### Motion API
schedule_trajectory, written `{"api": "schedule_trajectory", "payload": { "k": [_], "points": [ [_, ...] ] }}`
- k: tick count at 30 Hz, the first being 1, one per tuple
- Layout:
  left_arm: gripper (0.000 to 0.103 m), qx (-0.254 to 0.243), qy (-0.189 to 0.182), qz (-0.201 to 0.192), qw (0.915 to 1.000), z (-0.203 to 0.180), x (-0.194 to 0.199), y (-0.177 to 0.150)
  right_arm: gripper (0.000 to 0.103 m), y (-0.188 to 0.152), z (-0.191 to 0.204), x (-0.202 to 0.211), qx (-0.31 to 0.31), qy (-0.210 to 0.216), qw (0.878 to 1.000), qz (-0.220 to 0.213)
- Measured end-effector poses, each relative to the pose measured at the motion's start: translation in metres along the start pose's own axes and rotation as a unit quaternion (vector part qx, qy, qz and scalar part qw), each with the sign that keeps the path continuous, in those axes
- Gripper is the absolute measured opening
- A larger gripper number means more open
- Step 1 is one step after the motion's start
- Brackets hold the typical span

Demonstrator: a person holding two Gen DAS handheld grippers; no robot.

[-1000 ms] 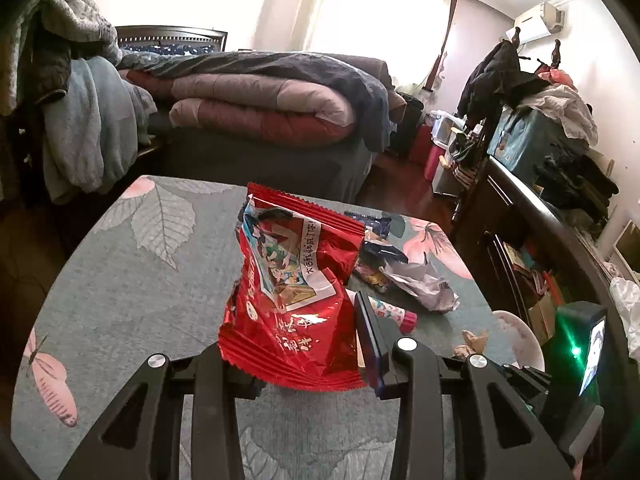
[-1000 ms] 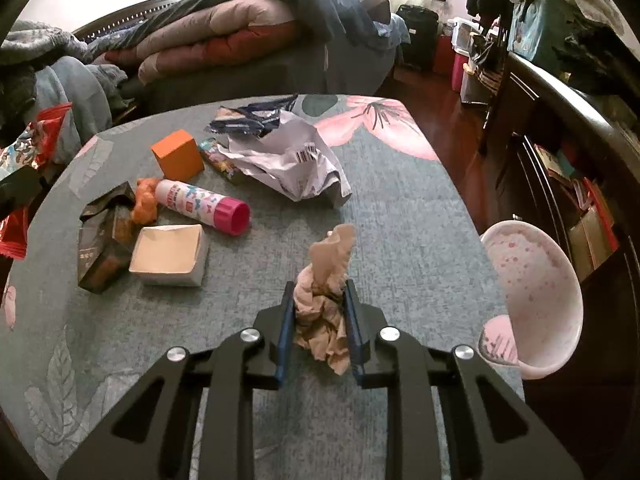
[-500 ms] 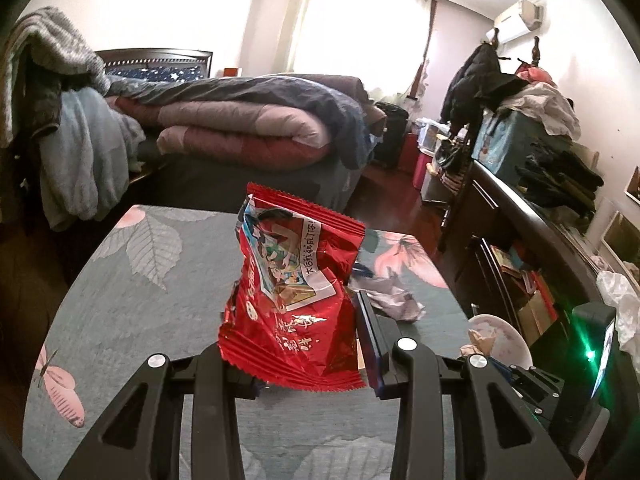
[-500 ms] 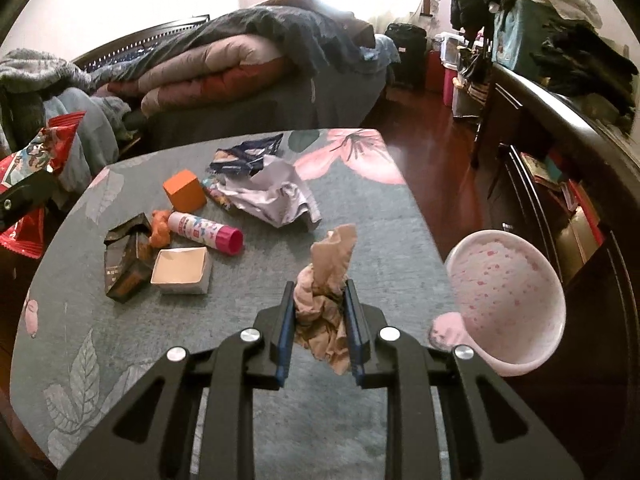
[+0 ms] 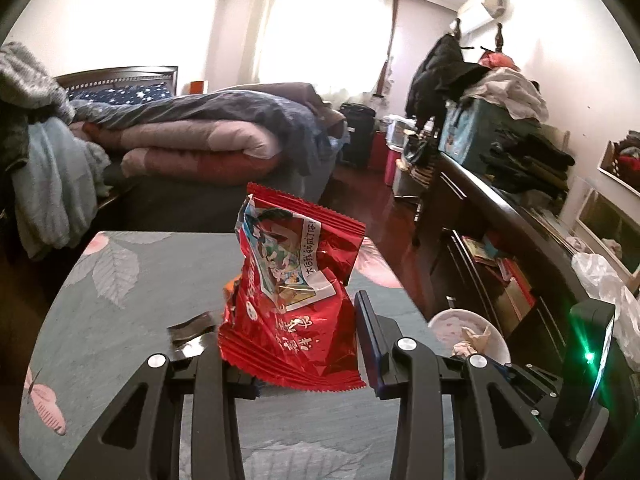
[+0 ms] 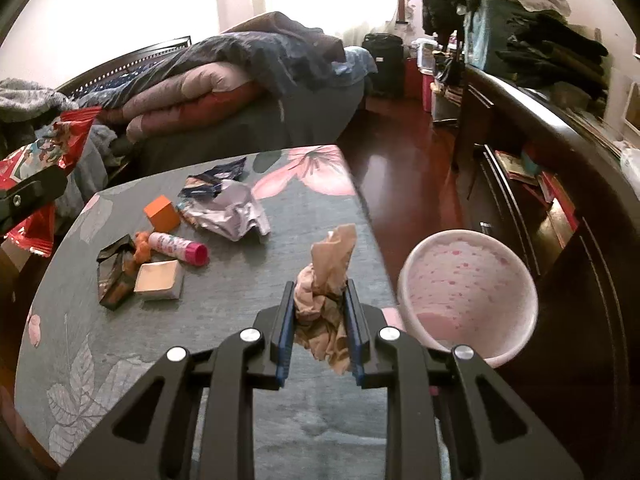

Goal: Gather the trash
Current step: 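Carry bag and tissue over the wastebasket and open both tools to drop them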

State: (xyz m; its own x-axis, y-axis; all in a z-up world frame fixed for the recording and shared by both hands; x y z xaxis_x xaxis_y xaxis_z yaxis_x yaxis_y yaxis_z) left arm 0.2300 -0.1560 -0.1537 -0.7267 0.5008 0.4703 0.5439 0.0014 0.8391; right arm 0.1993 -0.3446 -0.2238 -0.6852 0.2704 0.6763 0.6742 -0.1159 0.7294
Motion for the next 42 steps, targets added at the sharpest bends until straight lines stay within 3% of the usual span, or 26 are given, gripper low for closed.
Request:
{"api": "schedule_trajectory", "payload": {
  "k": [9, 19, 31, 42],
  "points": [
    [0.038, -0.050, -0.047, 0.023, 0.9974, -0.062, -0.036, 0.001, 0.024, -0.001, -0.060, -0.010, -0.046, -0.039, 0.998, 0.003],
    [0.038, -0.092, -0.100, 0.069, 0.9883, -0.130, -0.102, -0.008, 0.024, -0.016, -0.133, -0.039, -0.098, -0.093, 0.991, 0.024],
    [0.038, -0.115, -0.141, 0.165, 0.9695, -0.179, -0.203, -0.035, 0.024, -0.039, -0.201, -0.100, -0.149, -0.136, 0.977, 0.067],
    [0.039, -0.127, -0.155, 0.238, 0.9505, -0.197, -0.271, -0.063, 0.024, -0.043, -0.213, -0.153, -0.156, -0.120, 0.977, 0.085]
  ]
}}
Point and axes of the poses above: each gripper's, at about its wrist camera, not at the fingertips, and x roughly against the way its jaws point, z to its left, y to its top, the point moved 5 cm from there along -x, roughly the way its jaws point, and after that the axes turned 14 degrees about -y, right-handed, at the moved point
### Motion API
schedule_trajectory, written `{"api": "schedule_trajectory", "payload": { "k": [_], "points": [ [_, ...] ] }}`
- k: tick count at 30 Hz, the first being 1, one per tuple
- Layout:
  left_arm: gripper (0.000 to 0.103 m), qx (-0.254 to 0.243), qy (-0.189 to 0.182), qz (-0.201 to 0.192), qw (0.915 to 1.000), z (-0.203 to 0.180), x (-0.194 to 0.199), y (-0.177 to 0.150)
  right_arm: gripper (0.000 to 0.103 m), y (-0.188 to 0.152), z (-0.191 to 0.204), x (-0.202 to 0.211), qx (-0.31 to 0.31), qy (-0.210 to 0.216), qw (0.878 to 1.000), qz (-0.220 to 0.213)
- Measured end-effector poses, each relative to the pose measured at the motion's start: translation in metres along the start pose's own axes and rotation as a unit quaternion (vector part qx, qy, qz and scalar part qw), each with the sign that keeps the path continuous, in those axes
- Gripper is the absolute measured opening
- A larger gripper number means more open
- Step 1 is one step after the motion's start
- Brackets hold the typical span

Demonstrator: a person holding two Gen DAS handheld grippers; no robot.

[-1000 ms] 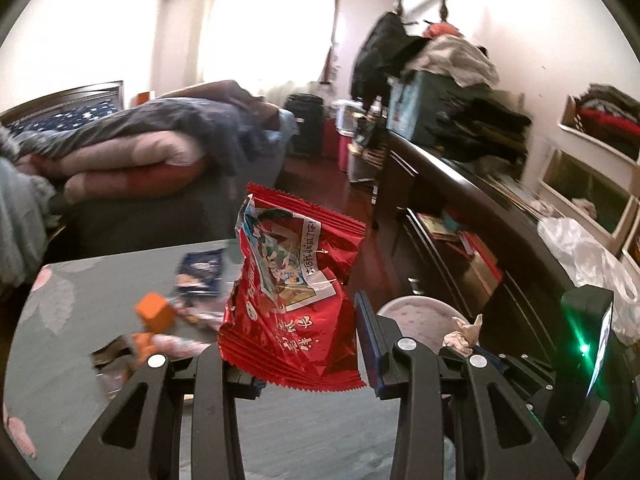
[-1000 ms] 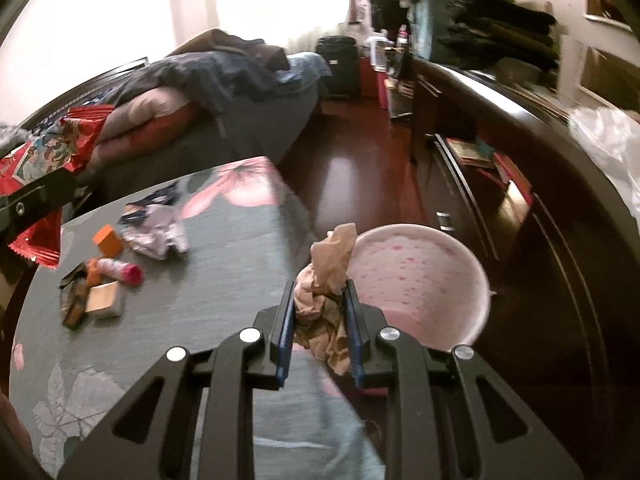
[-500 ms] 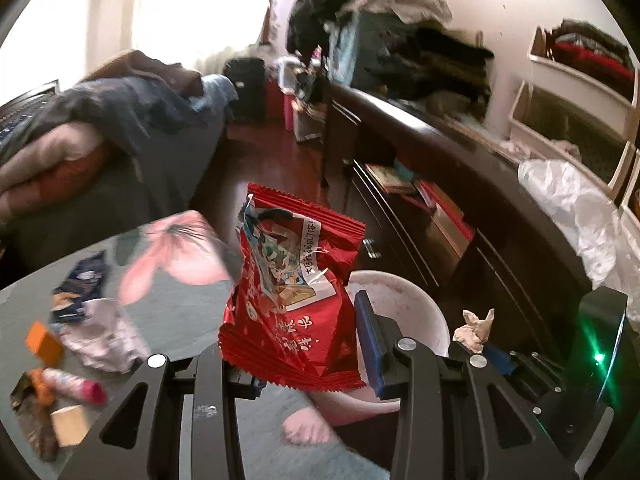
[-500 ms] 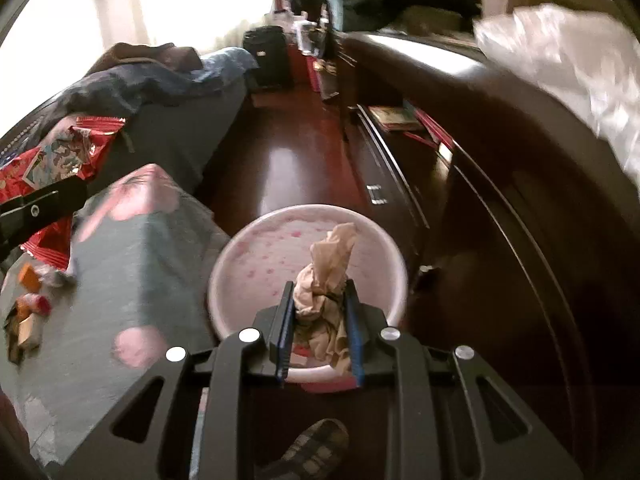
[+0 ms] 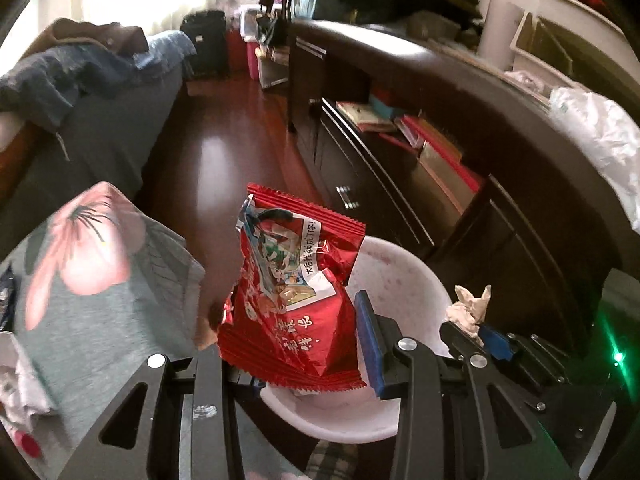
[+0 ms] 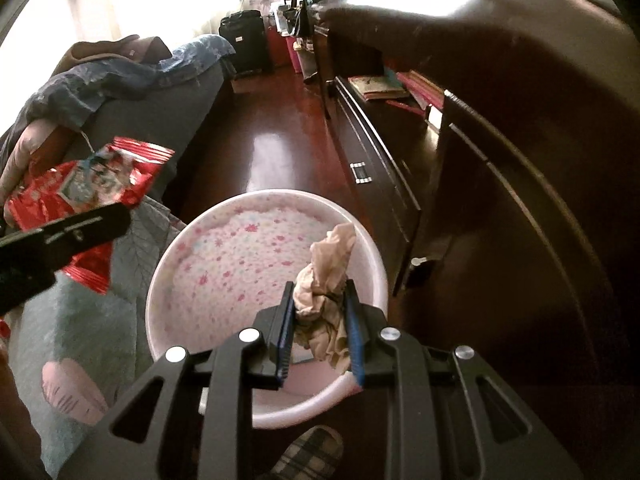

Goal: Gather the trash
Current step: 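Carry bag and tissue over the wastebasket and open both tools to drop them, then grasp the black cigarette pack with the left tool while the right tool grasps the cardboard box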

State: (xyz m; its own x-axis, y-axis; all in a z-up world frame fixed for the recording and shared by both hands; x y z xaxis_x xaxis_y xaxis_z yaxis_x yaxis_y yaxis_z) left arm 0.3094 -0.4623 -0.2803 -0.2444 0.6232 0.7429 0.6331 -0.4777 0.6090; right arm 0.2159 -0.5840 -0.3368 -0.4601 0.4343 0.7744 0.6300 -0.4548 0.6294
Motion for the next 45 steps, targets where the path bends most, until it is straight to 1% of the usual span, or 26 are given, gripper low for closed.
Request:
{"api": "schedule_trajectory", "payload": {
  "k": [2, 4, 6, 8, 9, 11, 13, 15, 16, 20, 21, 23, 24, 26, 27, 28, 33, 37, 39, 42, 45],
  "points": [
    [0.040, -0.003, -0.003, 0.012, 0.9999, 0.000, -0.008, 0.000, 0.025, 0.000, 0.003, -0.004, 0.003, 0.003, 1.000, 0.001],
    [0.044, -0.006, -0.001, 0.017, 0.9998, 0.001, -0.013, -0.001, 0.027, 0.000, 0.006, -0.008, 0.007, 0.007, 1.000, 0.002],
    [0.053, -0.008, -0.001, 0.016, 0.9998, 0.001, -0.014, -0.001, 0.029, 0.000, 0.009, -0.010, 0.009, 0.006, 1.000, -0.001],
    [0.059, -0.002, -0.004, 0.010, 0.9999, 0.002, -0.013, 0.000, 0.032, -0.001, 0.008, -0.012, 0.011, 0.005, 1.000, -0.004],
    [0.067, 0.001, -0.005, 0.008, 1.0000, 0.003, -0.013, 0.001, 0.035, 0.000, 0.009, -0.013, 0.010, 0.003, 1.000, -0.004],
    [0.077, 0.006, -0.004, -0.003, 1.0000, 0.005, -0.010, 0.004, 0.036, 0.000, 0.009, -0.014, 0.010, 0.003, 1.000, -0.005],
    [0.078, 0.007, -0.007, -0.010, 0.9999, 0.006, -0.005, 0.006, 0.039, 0.000, 0.008, -0.015, 0.010, 0.001, 1.000, -0.006],
    [0.081, 0.009, -0.008, -0.013, 0.9998, 0.007, -0.003, 0.007, 0.047, 0.000, 0.007, -0.013, 0.008, 0.000, 1.000, -0.009],
    [0.081, 0.011, -0.008, -0.017, 0.9998, 0.008, -0.001, 0.007, 0.048, 0.001, 0.006, -0.012, 0.008, 0.000, 1.000, -0.011],
    [0.084, 0.019, -0.006, -0.024, 0.9995, 0.011, 0.003, 0.009, 0.061, 0.002, 0.006, -0.008, 0.003, 0.006, 1.000, -0.020],
    [0.086, 0.021, -0.007, -0.025, 0.9994, 0.012, 0.004, 0.009, 0.064, 0.003, 0.006, -0.008, 0.003, 0.007, 1.000, -0.021],
    [0.087, 0.026, -0.013, -0.026, 0.9992, 0.012, 0.006, 0.009, 0.070, 0.003, 0.005, -0.007, 0.001, 0.004, 1.000, -0.023],
    [0.088, 0.028, -0.015, -0.027, 0.9991, 0.013, 0.006, 0.009, 0.072, 0.003, 0.005, -0.007, 0.001, 0.004, 1.000, -0.024],
    [0.091, 0.029, -0.023, -0.030, 0.9989, 0.012, 0.009, 0.010, 0.073, 0.003, 0.004, -0.005, 0.000, 0.004, 1.000, -0.026],
    [0.093, 0.026, -0.025, -0.033, 0.9988, 0.011, 0.011, 0.010, 0.075, 0.003, 0.004, -0.004, 0.000, 0.003, 1.000, -0.027],
    [0.093, 0.023, -0.027, -0.036, 0.9987, 0.010, 0.012, 0.010, 0.076, 0.003, 0.004, -0.004, 0.001, 0.003, 1.000, -0.028],
    [0.099, -0.010, -0.031, -0.067, 0.9972, 0.000, 0.028, 0.011, 0.082, 0.002, 0.006, 0.002, 0.003, 0.008, 0.999, -0.033],
    [0.099, -0.044, -0.031, -0.094, 0.9941, -0.009, 0.047, 0.010, 0.084, 0.001, 0.005, 0.007, 0.002, 0.005, 0.999, -0.035],
    [0.099, -0.051, -0.033, -0.102, 0.9929, -0.010, 0.055, 0.009, 0.085, 0.001, 0.005, 0.010, 0.003, 0.006, 0.999, -0.036],
    [0.099, -0.055, -0.052, -0.119, 0.9900, -0.011, 0.070, 0.007, 0.086, 0.001, 0.006, 0.015, 0.004, 0.009, 0.999, -0.038],
    [0.099, -0.052, -0.069, -0.123, 0.9887, -0.010, 0.078, 0.008, 0.087, 0.003, 0.010, 0.021, 0.011, 0.010, 0.999, -0.043]
  ]
}}
Point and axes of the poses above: each gripper's, at about its wrist camera, not at the fingertips, and x roughly against the way its jaws point, z to its left, y to its top, the point moved 5 cm from there along -x, roughly the way its jaws point, and after that the axes turned 14 degrees about -y, right-handed, at the moved point
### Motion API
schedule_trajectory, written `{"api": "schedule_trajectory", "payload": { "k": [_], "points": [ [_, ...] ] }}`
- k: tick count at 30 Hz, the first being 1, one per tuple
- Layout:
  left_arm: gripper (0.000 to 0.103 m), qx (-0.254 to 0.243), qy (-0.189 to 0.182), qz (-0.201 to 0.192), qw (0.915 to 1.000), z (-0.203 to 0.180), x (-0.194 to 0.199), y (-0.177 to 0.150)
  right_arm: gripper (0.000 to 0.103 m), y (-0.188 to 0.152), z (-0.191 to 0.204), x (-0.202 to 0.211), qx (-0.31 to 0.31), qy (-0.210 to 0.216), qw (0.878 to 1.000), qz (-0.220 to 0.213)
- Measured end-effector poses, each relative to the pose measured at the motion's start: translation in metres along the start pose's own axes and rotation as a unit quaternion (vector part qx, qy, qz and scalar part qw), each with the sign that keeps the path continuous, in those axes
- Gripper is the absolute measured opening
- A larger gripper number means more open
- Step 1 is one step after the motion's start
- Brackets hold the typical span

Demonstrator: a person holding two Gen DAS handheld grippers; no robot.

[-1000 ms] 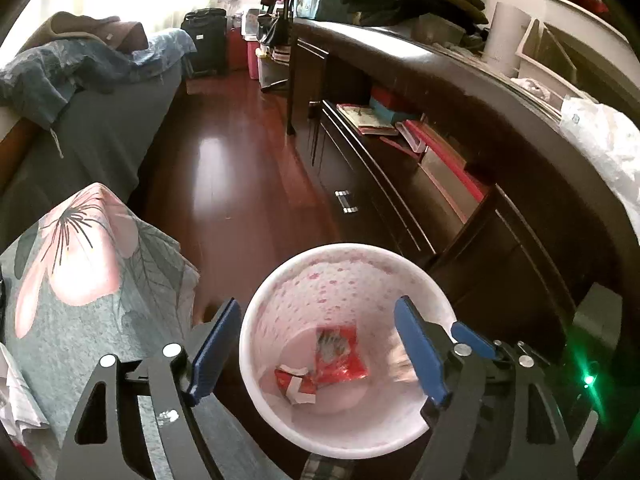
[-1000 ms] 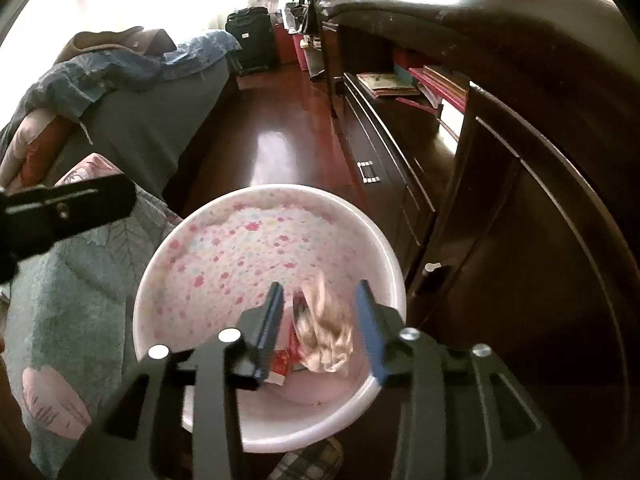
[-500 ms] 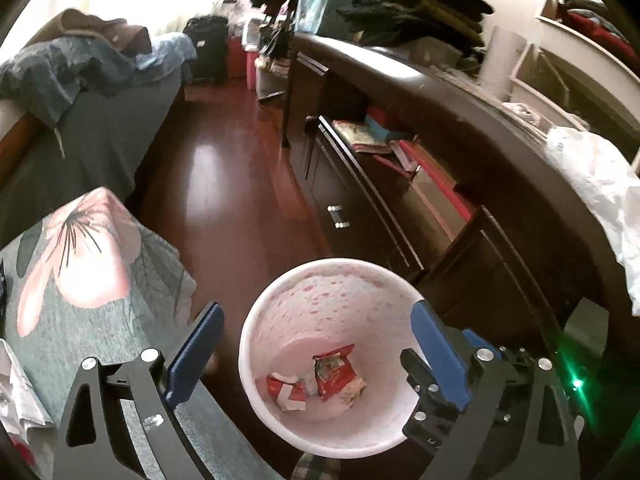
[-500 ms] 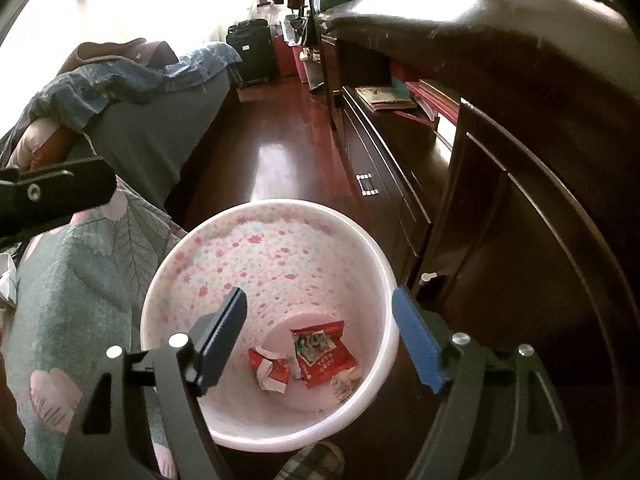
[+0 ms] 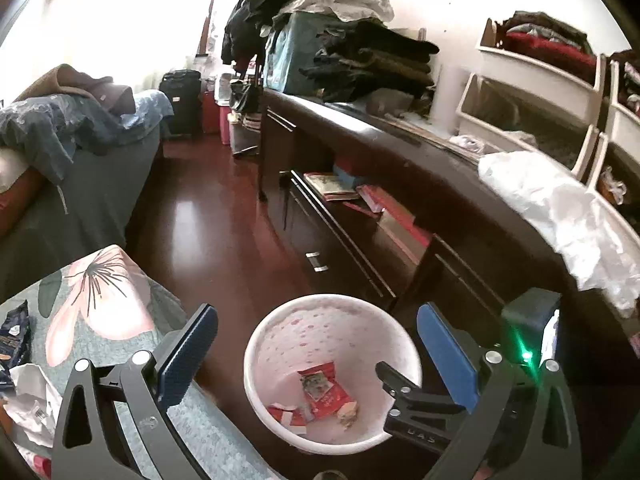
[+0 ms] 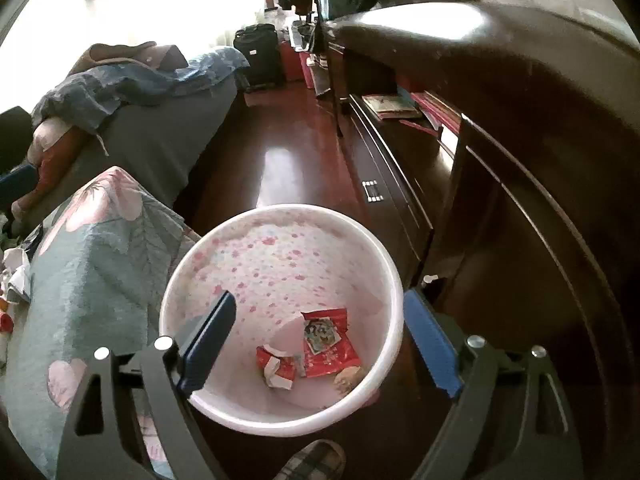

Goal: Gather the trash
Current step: 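Grasp the black cigarette pack with the left tool while the right tool grasps the cardboard box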

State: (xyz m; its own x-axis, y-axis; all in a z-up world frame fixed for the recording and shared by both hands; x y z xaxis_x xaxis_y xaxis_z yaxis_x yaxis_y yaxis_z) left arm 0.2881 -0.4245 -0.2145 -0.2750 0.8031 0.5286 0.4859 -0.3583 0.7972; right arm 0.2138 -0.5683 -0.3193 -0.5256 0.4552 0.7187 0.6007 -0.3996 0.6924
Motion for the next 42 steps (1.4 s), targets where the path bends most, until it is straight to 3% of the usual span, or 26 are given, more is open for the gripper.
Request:
{"api": "schedule_trajectory", "payload": {
  "k": [4, 9, 15, 21, 24, 27, 31, 34, 37, 39, 42],
  "points": [
    [0.099, 0.020, -0.022, -0.012, 0.9995, 0.003, 0.017, 0.003, 0.087, 0.003, 0.004, 0.014, 0.003, 0.011, 1.000, -0.010],
    [0.099, 0.043, 0.010, -0.036, 0.9984, 0.016, 0.057, -0.003, 0.087, 0.008, 0.011, 0.041, 0.013, 0.031, 0.999, -0.025],
    [0.099, 0.069, 0.134, -0.050, 0.9874, 0.047, 0.119, -0.031, 0.091, 0.008, 0.044, 0.095, 0.054, 0.059, 0.995, -0.058],
    [0.099, 0.138, 0.244, -0.038, 0.9592, 0.101, 0.183, -0.073, 0.093, -0.002, 0.096, 0.137, 0.108, 0.092, 0.987, -0.073],
    [0.099, 0.169, 0.293, -0.027, 0.9406, 0.129, 0.213, -0.100, 0.094, -0.011, 0.127, 0.155, 0.141, 0.109, 0.981, -0.081],
    [0.099, 0.215, 0.337, -0.010, 0.9166, 0.156, 0.236, -0.130, 0.094, -0.021, 0.153, 0.168, 0.167, 0.122, 0.975, -0.085],
    [0.099, 0.301, 0.357, 0.000, 0.8846, 0.184, 0.249, -0.163, 0.094, -0.030, 0.181, 0.180, 0.191, 0.136, 0.968, -0.087],
    [0.099, 0.343, 0.351, -0.001, 0.8715, 0.196, 0.244, -0.173, 0.094, -0.037, 0.197, 0.188, 0.203, 0.144, 0.965, -0.085],
    [0.099, 0.352, 0.381, 0.012, 0.8548, 0.207, 0.241, -0.179, 0.094, -0.041, 0.211, 0.195, 0.216, 0.149, 0.961, -0.087],
    [0.093, 0.359, 0.391, 0.015, 0.8475, 0.211, 0.241, -0.183, 0.094, -0.044, 0.220, 0.199, 0.225, 0.151, 0.959, -0.087],
    [0.083, 0.362, 0.391, 0.003, 0.8459, 0.214, 0.246, -0.184, 0.094, -0.047, 0.232, 0.201, 0.235, 0.150, 0.956, -0.086]
  ]
}}
Point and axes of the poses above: each gripper's, at about its wrist camera, not at the fingertips, and x roughly against the way its jaws point, z to its left, y to its top, the point moved 5 cm from there along -x, roughly the way its jaws point, and after that the axes turned 14 degrees about -y, right-handed, at the moved point
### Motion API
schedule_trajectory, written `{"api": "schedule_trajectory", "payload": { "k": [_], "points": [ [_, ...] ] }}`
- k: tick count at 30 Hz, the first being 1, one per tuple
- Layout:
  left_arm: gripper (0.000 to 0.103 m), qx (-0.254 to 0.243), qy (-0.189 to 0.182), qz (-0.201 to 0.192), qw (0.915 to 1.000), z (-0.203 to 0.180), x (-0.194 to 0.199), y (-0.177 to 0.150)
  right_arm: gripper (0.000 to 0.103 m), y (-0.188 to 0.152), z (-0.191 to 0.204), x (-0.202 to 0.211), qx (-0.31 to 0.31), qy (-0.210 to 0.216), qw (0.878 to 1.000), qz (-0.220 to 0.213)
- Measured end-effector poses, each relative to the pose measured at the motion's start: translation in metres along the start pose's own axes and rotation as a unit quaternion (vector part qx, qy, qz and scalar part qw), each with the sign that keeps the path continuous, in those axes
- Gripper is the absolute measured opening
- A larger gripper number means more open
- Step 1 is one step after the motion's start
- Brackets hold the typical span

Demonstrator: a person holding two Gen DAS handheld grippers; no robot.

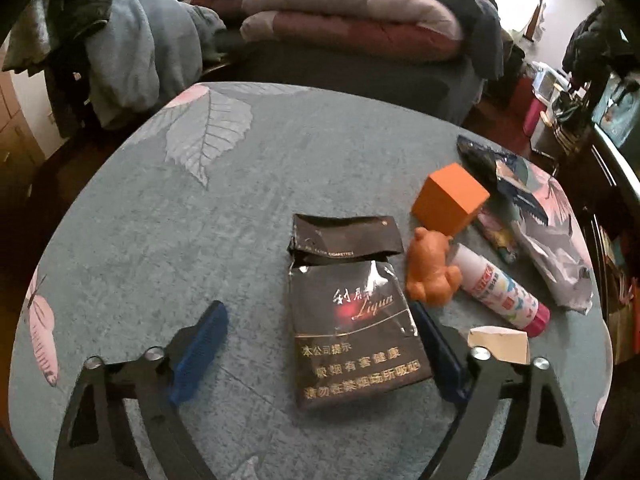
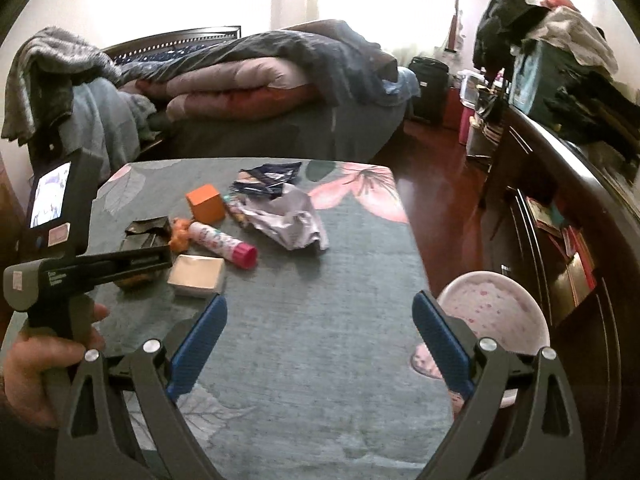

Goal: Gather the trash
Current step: 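Grasp the black cigarette pack with the left tool while the right tool grasps the cardboard box, then carry pack and box to the wastebasket and open both tools to drop them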

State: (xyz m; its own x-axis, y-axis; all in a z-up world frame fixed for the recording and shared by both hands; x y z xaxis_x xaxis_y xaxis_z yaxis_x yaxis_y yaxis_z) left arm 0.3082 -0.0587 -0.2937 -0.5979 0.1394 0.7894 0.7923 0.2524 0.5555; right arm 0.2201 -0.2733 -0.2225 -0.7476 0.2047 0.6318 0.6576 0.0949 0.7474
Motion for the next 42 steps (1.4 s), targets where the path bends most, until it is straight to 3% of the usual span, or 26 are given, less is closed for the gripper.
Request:
{"api": "schedule_trajectory", "payload": {
  "k": [1, 3, 4, 6, 10, 15, 22, 25, 29, 42],
  "points": [
    [0.079, 0.000, -0.001, -0.003, 1.0000, 0.001, 0.001, 0.000, 0.094, 0.001, 0.004, -0.001, 0.002, 0.001, 1.000, 0.002],
    [0.053, -0.006, 0.000, -0.010, 0.9999, 0.003, 0.008, -0.002, 0.094, 0.003, 0.015, -0.006, 0.005, 0.004, 1.000, 0.008],
    [0.053, -0.007, -0.006, -0.011, 0.9999, 0.007, 0.010, -0.001, 0.094, 0.004, 0.020, -0.008, 0.005, 0.006, 1.000, 0.011],
    [0.052, 0.000, -0.032, -0.009, 0.9995, 0.011, 0.012, 0.002, 0.094, 0.005, 0.036, -0.015, 0.007, 0.011, 1.000, 0.021],
    [0.052, 0.013, -0.040, -0.016, 0.9990, 0.034, 0.020, 0.005, 0.094, 0.003, 0.069, -0.029, 0.015, 0.027, 0.999, 0.043],
    [0.052, 0.021, -0.033, -0.039, 0.9985, 0.061, 0.038, 0.011, 0.094, 0.004, 0.108, -0.044, 0.026, 0.033, 0.997, 0.062],
    [0.052, 0.014, -0.031, -0.066, 0.9973, 0.083, 0.060, 0.015, 0.092, 0.008, 0.130, -0.061, 0.016, 0.027, 0.996, 0.082],
    [0.052, 0.014, -0.029, -0.073, 0.9968, 0.089, 0.065, 0.016, 0.079, 0.009, 0.136, -0.064, 0.021, 0.024, 0.996, 0.087],
    [0.052, 0.017, -0.032, -0.077, 0.9963, 0.095, 0.071, 0.017, 0.053, 0.006, 0.139, -0.070, 0.016, 0.041, 0.993, 0.106],
    [0.052, -0.006, -0.050, -0.089, 0.9947, 0.071, 0.092, 0.017, 0.052, 0.004, 0.111, -0.038, 0.014, 0.031, 0.997, 0.064]
  ]
}}
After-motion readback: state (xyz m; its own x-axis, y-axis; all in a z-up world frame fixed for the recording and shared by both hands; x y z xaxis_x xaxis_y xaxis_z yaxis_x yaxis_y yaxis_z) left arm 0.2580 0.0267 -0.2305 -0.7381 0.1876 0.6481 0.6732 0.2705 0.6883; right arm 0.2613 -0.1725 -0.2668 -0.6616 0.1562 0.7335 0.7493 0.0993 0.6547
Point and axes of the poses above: each gripper's, at about its wrist camera, not at the fingertips, and x roughly against the way its jaws point, z to its left, y to its top, the point moved 5 cm from there along -x, roughly the way its jaws point, and after that the axes turned 14 degrees about -y, right-handed, at the moved point
